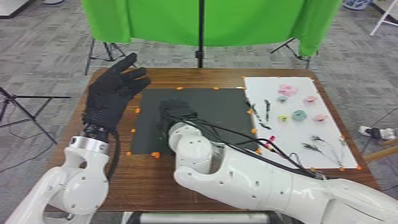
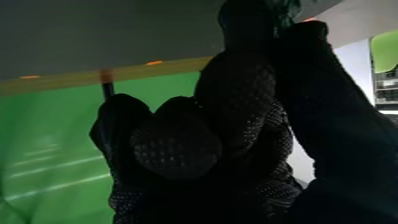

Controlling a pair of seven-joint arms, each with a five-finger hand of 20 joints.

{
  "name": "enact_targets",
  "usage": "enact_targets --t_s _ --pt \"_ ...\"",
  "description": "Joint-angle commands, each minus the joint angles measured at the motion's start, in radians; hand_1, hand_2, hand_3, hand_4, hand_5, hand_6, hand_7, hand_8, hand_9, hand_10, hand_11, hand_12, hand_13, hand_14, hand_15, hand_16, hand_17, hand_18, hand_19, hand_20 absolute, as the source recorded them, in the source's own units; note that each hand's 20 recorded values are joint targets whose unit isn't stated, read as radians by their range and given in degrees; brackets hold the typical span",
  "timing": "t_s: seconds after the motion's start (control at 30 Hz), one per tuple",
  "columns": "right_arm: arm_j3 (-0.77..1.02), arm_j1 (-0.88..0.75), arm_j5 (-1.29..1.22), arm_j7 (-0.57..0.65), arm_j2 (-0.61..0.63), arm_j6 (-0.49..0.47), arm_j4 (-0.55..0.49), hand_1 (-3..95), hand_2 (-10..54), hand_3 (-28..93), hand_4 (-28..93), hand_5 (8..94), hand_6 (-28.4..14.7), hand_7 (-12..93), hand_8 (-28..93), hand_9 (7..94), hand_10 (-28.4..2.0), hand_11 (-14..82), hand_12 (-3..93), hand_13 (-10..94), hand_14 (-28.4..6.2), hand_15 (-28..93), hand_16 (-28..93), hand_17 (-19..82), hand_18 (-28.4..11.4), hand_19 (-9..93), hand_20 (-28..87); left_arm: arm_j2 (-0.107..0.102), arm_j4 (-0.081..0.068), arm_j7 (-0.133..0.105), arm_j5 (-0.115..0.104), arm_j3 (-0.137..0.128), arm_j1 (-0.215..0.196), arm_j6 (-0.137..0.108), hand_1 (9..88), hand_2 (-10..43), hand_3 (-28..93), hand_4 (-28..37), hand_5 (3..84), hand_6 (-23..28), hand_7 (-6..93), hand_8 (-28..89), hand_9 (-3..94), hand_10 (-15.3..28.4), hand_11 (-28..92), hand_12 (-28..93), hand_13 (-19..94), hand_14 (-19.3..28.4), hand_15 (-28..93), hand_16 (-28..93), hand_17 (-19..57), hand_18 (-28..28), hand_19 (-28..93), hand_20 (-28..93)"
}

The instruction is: Arrange flowers

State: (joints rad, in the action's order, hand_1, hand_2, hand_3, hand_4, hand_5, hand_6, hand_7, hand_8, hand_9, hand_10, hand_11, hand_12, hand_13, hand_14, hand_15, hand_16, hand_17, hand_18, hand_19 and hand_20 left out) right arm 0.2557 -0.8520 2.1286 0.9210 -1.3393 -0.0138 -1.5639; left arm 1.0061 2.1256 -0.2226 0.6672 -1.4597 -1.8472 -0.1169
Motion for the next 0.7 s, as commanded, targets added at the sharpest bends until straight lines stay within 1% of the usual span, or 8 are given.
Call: enact_targets --t_s 0.03,0.27,0.3,0.33,0.4,0.47,0.5,0.7 --pt "0.028 -0.006 0.006 -0.018 -0.021 -0.071 0.005 44.3 -8.4 67 -28 92.4 0.6 14 1 92.5 -10.9 49.9 21.4 86 -10.1 74 18 54 -23.1 93 61 0.01 -0.017 0.008 0.006 0.005 0.024 0.012 26.6 8.3 79 -22.4 39.1 9.7 14.1 -10 38.1 21.1 26 11 29 28.4 56 -10 -7.8 24.8 57 10" --pt "0.058 -0.031 0.034 -0.03 -0.032 -0.084 -0.001 40.5 -6.0 66 -28 91.6 0.8 15 -12 92.0 -11.1 49.5 22.0 86 -10.4 75 18 54 -23.2 93 61 0.005 -0.008 -0.004 0.001 -0.002 0.004 -0.003 26.8 8.4 79 -22.5 39.1 9.8 14.3 -11 38.0 21.2 27 11 29 28.4 56 -10 -7.8 24.9 57 10" --pt "0.062 -0.043 0.049 -0.023 -0.03 -0.079 -0.005 40.4 -5.6 65 -28 91.6 0.7 15 -12 92.0 -11.1 49.5 21.9 86 -10.5 75 18 54 -23.3 93 61 0.012 -0.005 0.006 0.003 -0.007 -0.005 -0.005 26.8 8.4 79 -22.4 39.2 9.8 14.3 -11 38.0 21.2 27 11 29 28.4 56 -10 -7.8 24.9 57 10" --pt "0.071 -0.063 0.086 -0.019 -0.029 -0.092 -0.015 39.7 -5.1 65 -28 91.6 0.6 15 -12 92.0 -11.0 49.5 21.8 86 -10.6 75 18 54 -23.4 93 61 0.011 0.006 0.004 0.003 -0.015 -0.028 -0.013 26.7 8.4 79 -22.3 39.2 9.8 14.3 -11 38.0 21.2 27 11 29 28.4 56 -10 -7.8 24.8 57 10" --pt "0.109 -0.142 0.159 -0.031 -0.019 -0.096 -0.053 37.0 -4.6 67 -28 91.0 0.0 15 -12 92.2 -11.0 49.5 21.7 86 -10.6 75 18 54 -23.4 93 61 0.022 0.038 0.036 0.012 -0.044 -0.097 -0.033 26.7 8.4 79 -22.2 39.2 9.8 14.3 -11 38.0 21.1 27 11 29 28.4 56 -10 -7.8 24.8 57 10" --pt "0.138 -0.182 0.18 -0.037 -0.013 -0.128 -0.086 35.4 -4.4 68 -28 90.7 -0.4 15 -12 92.3 -11.0 49.5 21.6 86 -10.6 75 17 55 -23.5 93 61 0.009 0.066 0.024 0.005 -0.07 -0.158 -0.046 26.7 8.4 79 -22.3 39.2 9.8 14.4 -11 38.1 21.2 27 11 29 28.4 56 -10 -7.8 24.8 57 10" --pt "0.141 -0.188 0.186 -0.037 -0.003 -0.126 -0.096 35.1 -4.3 68 -28 90.7 -0.5 15 -12 92.3 -11.0 49.5 21.5 86 -10.5 75 17 55 -23.6 93 61 0.002 0.072 0.007 -0.002 -0.071 -0.173 -0.056 26.8 8.4 79 -22.3 39.2 9.8 14.5 -11 38.1 21.2 27 11 29 28.4 56 -10 -7.8 24.8 57 10" --pt "0.253 -0.302 0.205 -0.072 0.034 -0.234 -0.158 33.2 -2.9 68 -28 89.8 -1.7 14 -12 91.3 -11.4 49.1 21.6 85 -11.2 75 17 55 -24.1 93 61 0.005 0.095 -0.004 -0.005 -0.098 -0.23 -0.073 26.7 8.4 79 -22.3 39.2 9.9 14.5 -11 38.1 21.3 27 11 29 28.4 56 -10 -7.7 24.8 57 10"
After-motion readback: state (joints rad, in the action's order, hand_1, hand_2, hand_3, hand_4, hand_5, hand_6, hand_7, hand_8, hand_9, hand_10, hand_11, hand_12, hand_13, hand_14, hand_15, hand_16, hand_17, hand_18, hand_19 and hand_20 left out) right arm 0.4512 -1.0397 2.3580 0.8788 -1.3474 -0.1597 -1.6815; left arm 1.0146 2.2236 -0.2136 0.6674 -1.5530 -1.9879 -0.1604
